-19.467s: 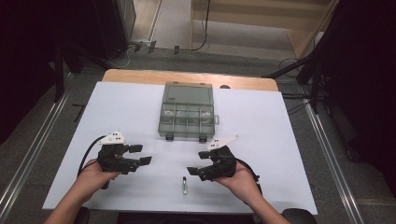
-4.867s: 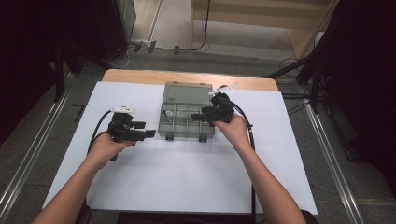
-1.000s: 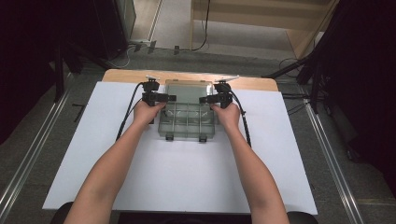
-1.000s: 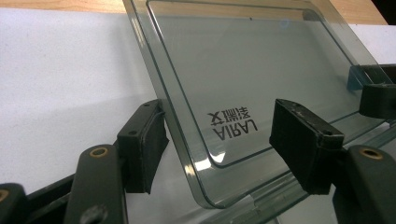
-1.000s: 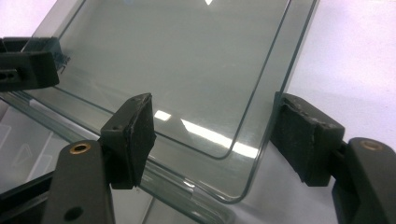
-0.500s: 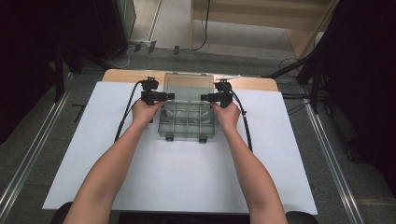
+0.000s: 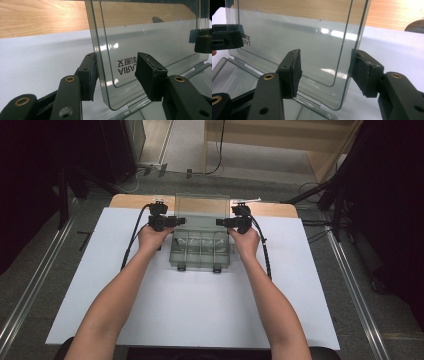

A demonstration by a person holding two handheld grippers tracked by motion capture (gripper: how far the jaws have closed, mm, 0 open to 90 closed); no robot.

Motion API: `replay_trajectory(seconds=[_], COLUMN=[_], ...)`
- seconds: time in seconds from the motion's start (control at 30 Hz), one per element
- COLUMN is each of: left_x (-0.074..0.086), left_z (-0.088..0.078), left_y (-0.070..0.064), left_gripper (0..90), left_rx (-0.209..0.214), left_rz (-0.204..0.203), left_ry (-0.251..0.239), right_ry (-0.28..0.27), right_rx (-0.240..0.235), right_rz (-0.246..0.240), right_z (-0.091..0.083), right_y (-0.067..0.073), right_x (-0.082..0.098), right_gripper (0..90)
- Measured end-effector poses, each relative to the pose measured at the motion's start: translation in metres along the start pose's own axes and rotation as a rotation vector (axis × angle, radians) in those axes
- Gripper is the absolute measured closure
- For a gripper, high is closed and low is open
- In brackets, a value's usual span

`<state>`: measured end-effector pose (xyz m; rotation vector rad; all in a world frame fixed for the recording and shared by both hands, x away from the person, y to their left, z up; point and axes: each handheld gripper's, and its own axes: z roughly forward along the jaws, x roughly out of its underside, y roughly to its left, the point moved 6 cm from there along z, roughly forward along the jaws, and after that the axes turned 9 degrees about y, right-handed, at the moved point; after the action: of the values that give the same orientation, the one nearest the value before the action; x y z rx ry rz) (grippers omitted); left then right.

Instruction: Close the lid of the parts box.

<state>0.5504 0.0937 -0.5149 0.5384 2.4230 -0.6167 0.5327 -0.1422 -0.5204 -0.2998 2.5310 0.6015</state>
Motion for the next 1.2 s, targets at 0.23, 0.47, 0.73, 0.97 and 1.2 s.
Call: replay_trajectory(seconds=[0.23,0.47,0.73,0.97,1.2], left_x=[-0.001,0.0,0.0,0.002,0.005], left_z=[-0.006,-0.012,-0.018,-0.022,-0.027], left_y=[-0.003,-0.004,-0.008,-0.011,-0.013], left_gripper=[51.6,51.6,51.6,51.6,51.1], left_rx=[0.013,0.045,0.055,0.057,0.065], left_rz=[0.005,0.003,0.03,0.054,0.061], left_ry=[-0.007,-0.024,-0.029,-0.033,-0.03], right_ry=[-0.031,-0.038,-0.049,-0.056,-0.069], right_rx=[-0.002,-0.019,-0.012,-0.025,-0.02], right_rz=[-0.015,-0.032,-0.074,-0.094,-0.122], right_z=[-0.008,-0.017,-0.024,-0.029,-0.034], right_y=[0.002,0.004,0.007,0.01,0.012], right_x=[-0.004,-0.002,0.002,0.005,0.01], right_gripper=[44.8,46.9,49.2,49.5,52.0])
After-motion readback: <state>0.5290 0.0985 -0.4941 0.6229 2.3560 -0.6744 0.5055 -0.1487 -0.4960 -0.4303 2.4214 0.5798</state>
